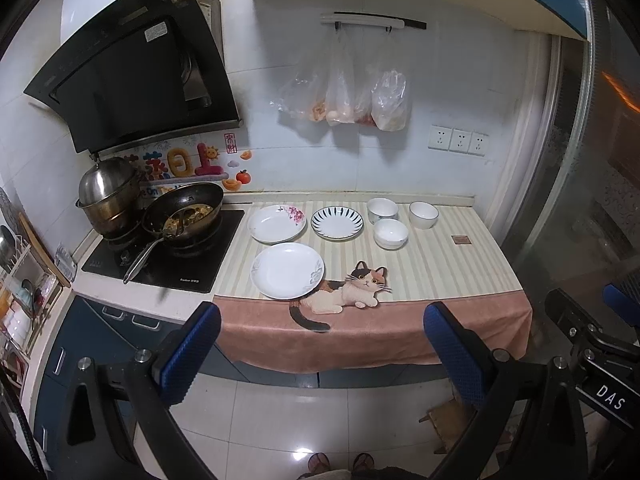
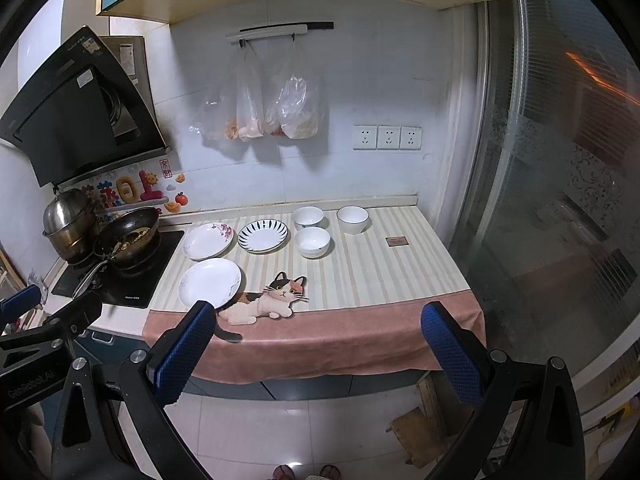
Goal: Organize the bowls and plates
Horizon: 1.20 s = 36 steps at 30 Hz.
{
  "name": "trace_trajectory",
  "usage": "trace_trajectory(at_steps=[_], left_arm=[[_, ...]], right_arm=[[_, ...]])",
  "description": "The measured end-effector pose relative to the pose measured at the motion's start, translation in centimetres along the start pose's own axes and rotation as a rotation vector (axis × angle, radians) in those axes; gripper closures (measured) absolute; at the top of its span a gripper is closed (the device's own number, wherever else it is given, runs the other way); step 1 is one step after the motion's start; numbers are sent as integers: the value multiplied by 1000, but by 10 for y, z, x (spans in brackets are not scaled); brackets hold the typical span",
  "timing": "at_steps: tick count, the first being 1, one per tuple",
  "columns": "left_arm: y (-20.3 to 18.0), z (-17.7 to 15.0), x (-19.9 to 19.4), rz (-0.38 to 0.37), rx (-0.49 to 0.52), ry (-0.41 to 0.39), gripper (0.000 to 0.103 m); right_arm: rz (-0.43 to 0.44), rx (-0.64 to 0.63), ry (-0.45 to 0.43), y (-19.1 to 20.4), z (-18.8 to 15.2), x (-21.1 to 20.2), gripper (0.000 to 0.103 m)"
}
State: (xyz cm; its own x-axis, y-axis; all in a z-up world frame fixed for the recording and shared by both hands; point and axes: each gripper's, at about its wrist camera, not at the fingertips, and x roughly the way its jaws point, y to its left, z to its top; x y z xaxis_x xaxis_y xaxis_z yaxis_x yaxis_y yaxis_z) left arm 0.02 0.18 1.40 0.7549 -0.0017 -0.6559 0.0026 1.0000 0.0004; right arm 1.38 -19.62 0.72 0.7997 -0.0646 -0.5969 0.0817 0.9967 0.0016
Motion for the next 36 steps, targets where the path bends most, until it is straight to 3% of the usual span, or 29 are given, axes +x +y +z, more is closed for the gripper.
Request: trace_trajectory(at_steps=[36], left_arm=[[12,0,3,-8,-19,6,0]], right_arm=[[2,-2,3,3,6,0,0]])
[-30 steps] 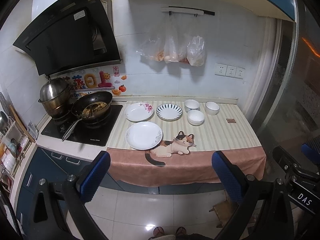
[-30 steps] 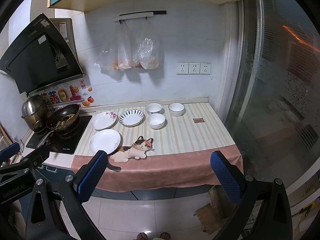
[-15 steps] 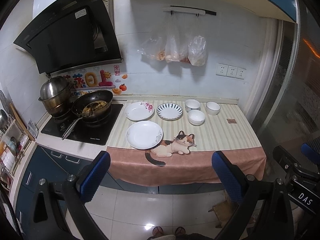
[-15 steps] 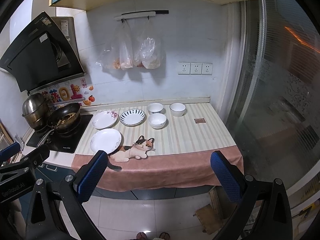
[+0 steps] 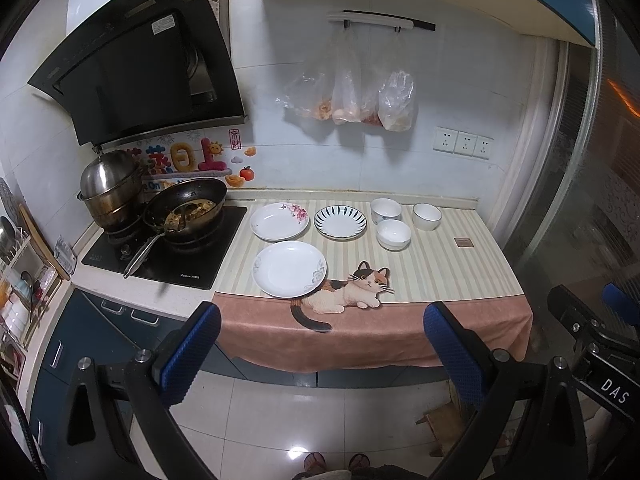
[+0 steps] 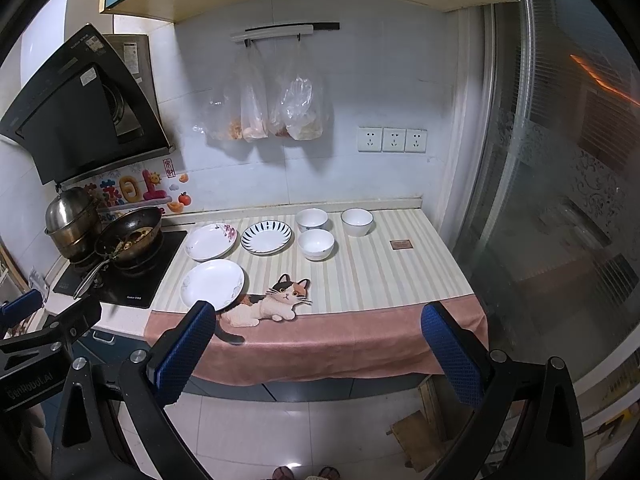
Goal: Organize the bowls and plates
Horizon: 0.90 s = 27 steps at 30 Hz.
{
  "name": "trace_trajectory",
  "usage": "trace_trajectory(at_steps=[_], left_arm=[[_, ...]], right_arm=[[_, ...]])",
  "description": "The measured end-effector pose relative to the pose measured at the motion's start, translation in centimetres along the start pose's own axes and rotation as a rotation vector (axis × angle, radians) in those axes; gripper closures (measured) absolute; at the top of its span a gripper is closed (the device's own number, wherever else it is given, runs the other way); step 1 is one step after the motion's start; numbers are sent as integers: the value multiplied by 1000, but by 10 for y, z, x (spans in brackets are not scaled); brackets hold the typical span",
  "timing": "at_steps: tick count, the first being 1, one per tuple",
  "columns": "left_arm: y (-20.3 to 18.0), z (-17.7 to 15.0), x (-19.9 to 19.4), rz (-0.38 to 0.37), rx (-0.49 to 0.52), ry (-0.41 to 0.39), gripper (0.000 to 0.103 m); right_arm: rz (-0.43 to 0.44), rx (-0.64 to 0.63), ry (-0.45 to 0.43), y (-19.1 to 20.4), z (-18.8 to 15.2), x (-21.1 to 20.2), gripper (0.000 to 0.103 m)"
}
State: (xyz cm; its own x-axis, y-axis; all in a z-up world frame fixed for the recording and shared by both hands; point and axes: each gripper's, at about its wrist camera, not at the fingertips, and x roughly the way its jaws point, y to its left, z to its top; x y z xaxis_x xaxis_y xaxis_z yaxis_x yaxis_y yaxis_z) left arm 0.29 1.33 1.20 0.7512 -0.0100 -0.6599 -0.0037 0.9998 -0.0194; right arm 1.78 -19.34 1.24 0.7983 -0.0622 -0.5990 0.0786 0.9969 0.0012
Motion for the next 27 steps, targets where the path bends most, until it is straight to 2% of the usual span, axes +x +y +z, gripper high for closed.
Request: trace_trajectory(at_steps=[27], left_arm=[[8,-5,7,-6,-5,7,0]], right_arm=[[-1,-7,12,15,5,11,0]])
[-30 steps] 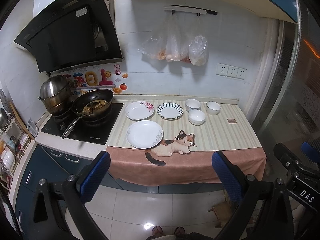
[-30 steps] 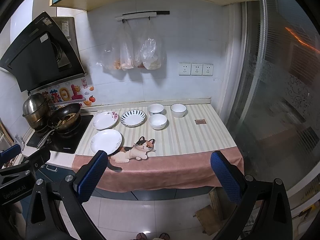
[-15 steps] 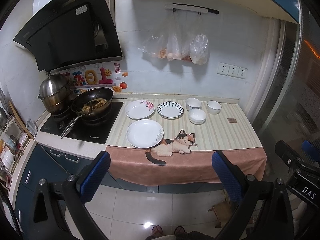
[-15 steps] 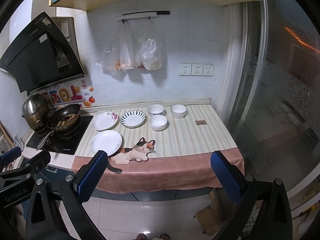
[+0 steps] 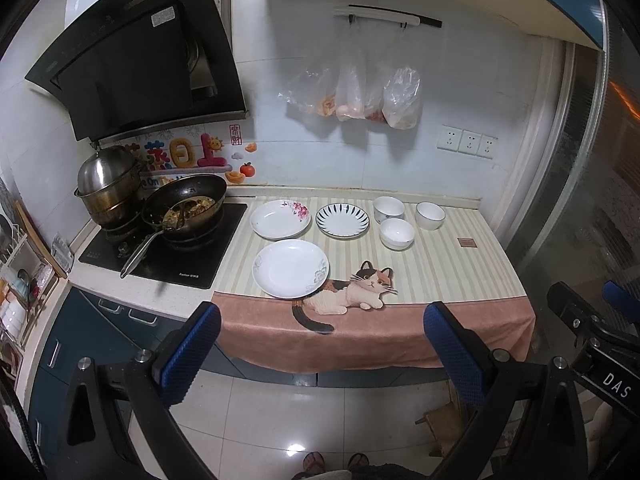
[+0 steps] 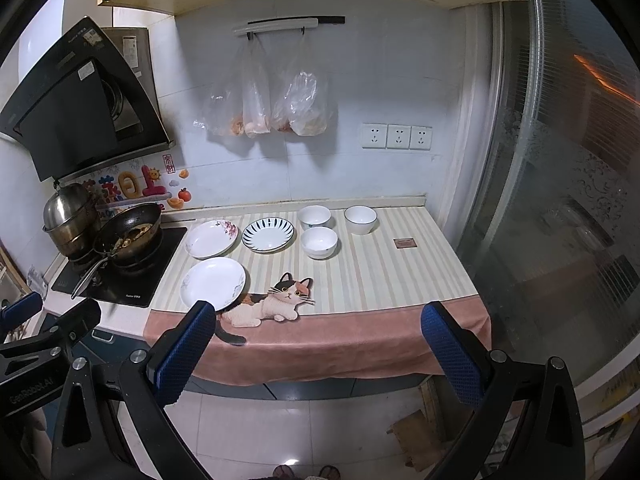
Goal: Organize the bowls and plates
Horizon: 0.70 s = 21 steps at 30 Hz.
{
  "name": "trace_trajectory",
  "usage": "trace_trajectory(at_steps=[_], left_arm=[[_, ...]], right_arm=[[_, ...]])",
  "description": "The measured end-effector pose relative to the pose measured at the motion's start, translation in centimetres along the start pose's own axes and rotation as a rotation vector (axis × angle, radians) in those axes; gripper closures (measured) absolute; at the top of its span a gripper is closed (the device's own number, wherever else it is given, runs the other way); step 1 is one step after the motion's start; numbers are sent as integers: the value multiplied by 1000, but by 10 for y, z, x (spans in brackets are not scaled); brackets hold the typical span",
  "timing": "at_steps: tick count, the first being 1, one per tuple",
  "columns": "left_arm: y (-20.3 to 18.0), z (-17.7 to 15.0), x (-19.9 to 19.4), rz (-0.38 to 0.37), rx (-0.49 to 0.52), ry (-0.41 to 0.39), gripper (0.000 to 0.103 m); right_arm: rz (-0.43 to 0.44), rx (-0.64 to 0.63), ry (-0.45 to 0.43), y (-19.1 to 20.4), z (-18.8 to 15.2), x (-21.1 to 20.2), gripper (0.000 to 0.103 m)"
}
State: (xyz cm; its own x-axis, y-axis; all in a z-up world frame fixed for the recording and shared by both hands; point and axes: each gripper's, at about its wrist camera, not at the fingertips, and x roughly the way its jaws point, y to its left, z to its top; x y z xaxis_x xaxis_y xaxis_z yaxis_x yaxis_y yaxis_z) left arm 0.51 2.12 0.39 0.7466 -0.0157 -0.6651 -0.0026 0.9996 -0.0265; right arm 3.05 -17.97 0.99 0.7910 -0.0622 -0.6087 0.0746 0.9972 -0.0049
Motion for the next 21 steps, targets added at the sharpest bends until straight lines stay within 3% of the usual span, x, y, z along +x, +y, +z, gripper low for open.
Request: trace_trajectory(at_steps=[12,18,21], left_arm=[[15,13,24,-16,10,2,0],[51,28,76,35,-26,-33,0],[73,35,120,85,-54,-12,0]], right_arm=[[-14,31,3,12,6,21,0],[36,59,-10,32,9,60,0],[111,48,57,49,7,112,0]])
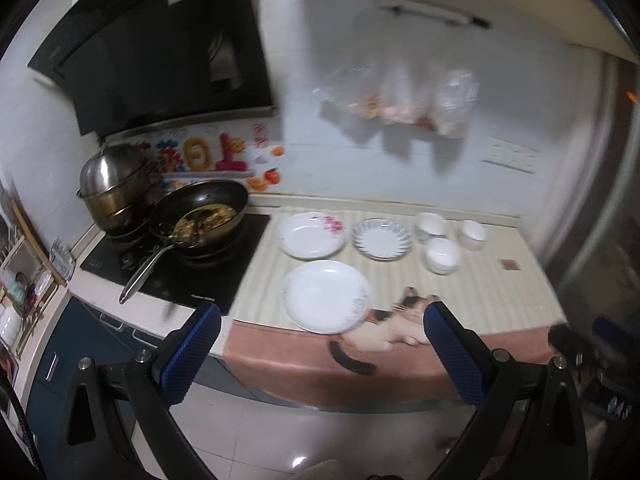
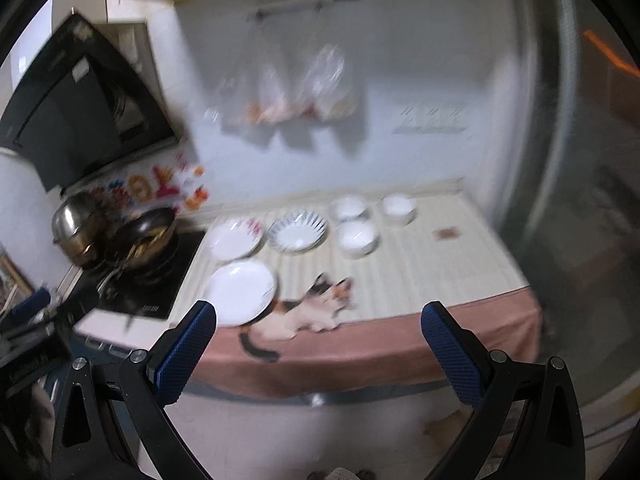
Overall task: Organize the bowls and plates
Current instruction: 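Reach the right gripper to the grey-floral white plate and grasp its rim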
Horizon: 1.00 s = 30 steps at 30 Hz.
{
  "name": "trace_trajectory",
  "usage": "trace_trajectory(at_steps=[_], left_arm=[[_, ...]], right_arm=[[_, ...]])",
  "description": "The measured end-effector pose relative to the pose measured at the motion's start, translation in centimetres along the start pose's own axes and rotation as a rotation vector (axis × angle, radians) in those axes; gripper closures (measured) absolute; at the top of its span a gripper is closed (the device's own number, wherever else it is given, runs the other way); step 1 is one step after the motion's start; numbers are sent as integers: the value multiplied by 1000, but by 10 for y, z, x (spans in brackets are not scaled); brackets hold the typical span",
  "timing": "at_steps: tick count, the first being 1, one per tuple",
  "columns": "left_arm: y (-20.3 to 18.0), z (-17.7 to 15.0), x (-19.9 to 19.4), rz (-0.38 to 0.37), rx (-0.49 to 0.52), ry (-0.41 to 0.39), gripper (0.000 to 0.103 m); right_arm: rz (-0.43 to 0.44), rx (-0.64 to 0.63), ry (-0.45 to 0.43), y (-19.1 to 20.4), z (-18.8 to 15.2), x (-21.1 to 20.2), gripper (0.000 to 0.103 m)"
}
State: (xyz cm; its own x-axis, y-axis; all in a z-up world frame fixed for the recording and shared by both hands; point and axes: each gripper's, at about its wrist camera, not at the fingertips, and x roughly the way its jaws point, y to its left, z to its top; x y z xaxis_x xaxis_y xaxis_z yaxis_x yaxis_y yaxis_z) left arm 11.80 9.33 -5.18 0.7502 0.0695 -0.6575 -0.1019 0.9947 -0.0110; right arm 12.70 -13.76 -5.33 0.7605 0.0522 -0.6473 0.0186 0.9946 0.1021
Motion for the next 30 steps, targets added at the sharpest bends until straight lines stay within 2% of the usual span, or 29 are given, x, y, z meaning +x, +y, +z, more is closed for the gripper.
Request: trace_trajectory(at_steps=[2,5,12,13,15,19,21,23,25,27,30], left_arm=[[11,2,33,20,-16,46,0],[28,4,93,30,-44,139,0],[61,-3,250,48,-113,405,0],[65,-3,266,46,-123,430,0],[73,-6,309,42,-142,490,0],[74,-14,371,12,-158,590,2],[73,-19,400,-25,-170,638,6],[70,-25,425,-50,-170,679,11],[68,-29,439,-70,-167,711,19],[66,-34,453,-80,-165,748,32],[65,-37,463,-93,-177,770,37]], right_arm=[[68,-6,66,11,-1,47,0],[124,-28,165,28,-1,119,0],[195,-53,352,48,-2,292,0],[203,-49,395,50,-1,327,0],[208,-43,451,52,-1,375,0],[230,-28,546,55,-4,468,2],[243,-12,594,58,-7,510,5],[259,16,645,58,-11,544,15],[275,32,685,60,-15,567,25],[296,32,722,65,-19,585,31],[320,7,753,72,-24,603,41]])
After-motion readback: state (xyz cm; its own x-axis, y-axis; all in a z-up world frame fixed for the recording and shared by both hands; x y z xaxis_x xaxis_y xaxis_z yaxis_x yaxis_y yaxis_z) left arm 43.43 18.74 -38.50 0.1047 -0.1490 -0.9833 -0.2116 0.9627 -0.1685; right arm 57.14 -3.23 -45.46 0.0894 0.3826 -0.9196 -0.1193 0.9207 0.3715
